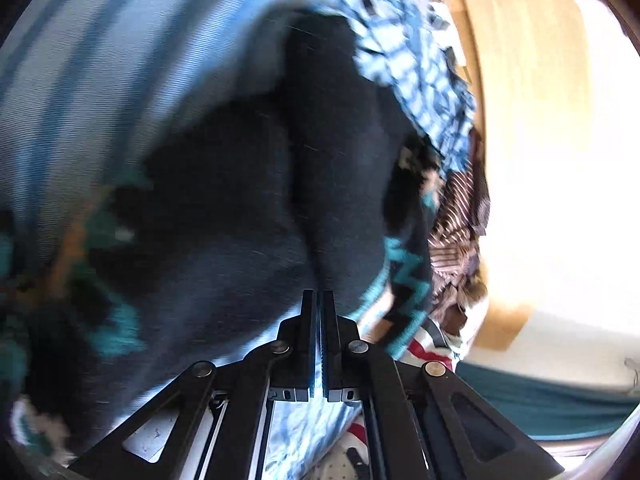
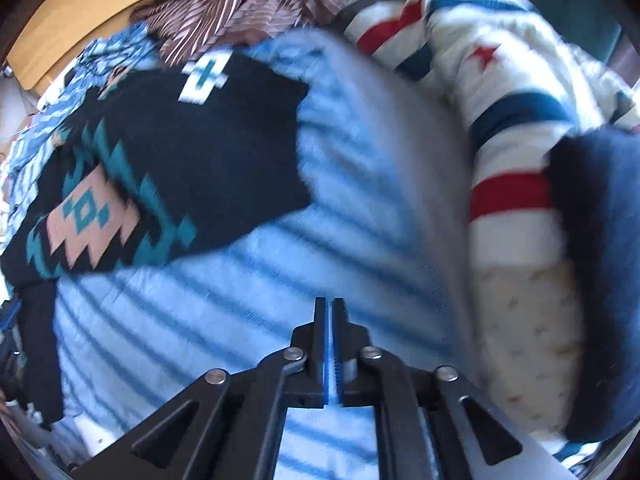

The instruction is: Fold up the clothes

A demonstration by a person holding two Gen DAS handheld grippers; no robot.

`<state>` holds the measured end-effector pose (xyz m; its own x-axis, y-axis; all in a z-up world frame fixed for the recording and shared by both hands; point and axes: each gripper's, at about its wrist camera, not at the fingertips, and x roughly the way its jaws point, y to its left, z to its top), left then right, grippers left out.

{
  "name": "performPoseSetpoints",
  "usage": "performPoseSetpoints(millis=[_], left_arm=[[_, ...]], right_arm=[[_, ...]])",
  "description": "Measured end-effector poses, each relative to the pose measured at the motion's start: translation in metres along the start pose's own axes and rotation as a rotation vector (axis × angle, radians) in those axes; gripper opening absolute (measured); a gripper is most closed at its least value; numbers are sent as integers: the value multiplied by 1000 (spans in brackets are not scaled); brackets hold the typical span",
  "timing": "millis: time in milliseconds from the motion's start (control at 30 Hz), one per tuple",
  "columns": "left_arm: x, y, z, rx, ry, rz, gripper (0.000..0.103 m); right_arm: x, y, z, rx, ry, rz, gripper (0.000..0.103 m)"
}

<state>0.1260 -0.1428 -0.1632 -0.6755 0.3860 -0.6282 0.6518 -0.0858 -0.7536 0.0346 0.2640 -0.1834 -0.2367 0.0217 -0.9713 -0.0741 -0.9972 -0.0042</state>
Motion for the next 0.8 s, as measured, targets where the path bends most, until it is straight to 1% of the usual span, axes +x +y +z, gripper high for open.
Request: performPoseSetpoints(millis=[33, 67, 100, 133, 200, 233, 267, 333, 367, 433, 467, 533, 567, 600, 667, 733, 767, 800], left_arm=[[-3, 5, -1, -13, 0, 5, 1], [-5, 7, -2, -22, 2, 1, 1], [-7, 9, -3, -29, 3, -4, 1], [-8, 10, -3, -27, 3, 0, 2], [-11, 14, -4, 0, 1, 16, 38], [-13, 16, -4, 14, 0, 24, 78], [-16, 14, -4, 42, -1, 40, 85], [-21, 8, -2, 104, -5, 74, 85], [-22, 5, -2, 142, -4, 105, 85], [-23, -2, -2, 223, -4, 169, 85], [-24, -6, -2, 266, -6, 197, 84], [-28, -12, -3, 351, -18, 257, 81], [-32, -14, -4, 397, -36, 291, 81], [-35, -13, -4, 446, -48, 329, 81], [-37, -10, -4, 533, -68, 426, 81], [-32, -4, -5, 611, -78, 530, 81], [-27, 0, -8, 658, -59, 566, 80], [-21, 3, -12, 706, -36, 600, 78]], right_arm=[[5, 9, -1, -11, 11, 23, 12], [9, 20, -1, -26, 21, 46, 31], [13, 34, -1, -53, 29, 73, 41], [16, 50, -1, -82, 37, 103, 45], [21, 82, 0, -150, 52, 165, 44], [23, 100, 0, -186, 60, 203, 44], [24, 118, 0, -221, 68, 246, 45], [25, 151, 0, -280, 91, 351, 46], [25, 169, -1, -316, 101, 395, 49], [26, 204, -1, -392, 120, 462, 50], [30, 214, -1, -400, 128, 468, 55], [37, 235, -1, -417, 144, 479, 60], [40, 245, 0, -426, 152, 485, 62], [43, 255, 0, -434, 160, 491, 62], [50, 275, 0, -452, 175, 503, 66], [57, 295, 1, -469, 191, 514, 66], [59, 303, 1, -476, 192, 518, 57], [57, 303, 1, -481, 173, 515, 48]])
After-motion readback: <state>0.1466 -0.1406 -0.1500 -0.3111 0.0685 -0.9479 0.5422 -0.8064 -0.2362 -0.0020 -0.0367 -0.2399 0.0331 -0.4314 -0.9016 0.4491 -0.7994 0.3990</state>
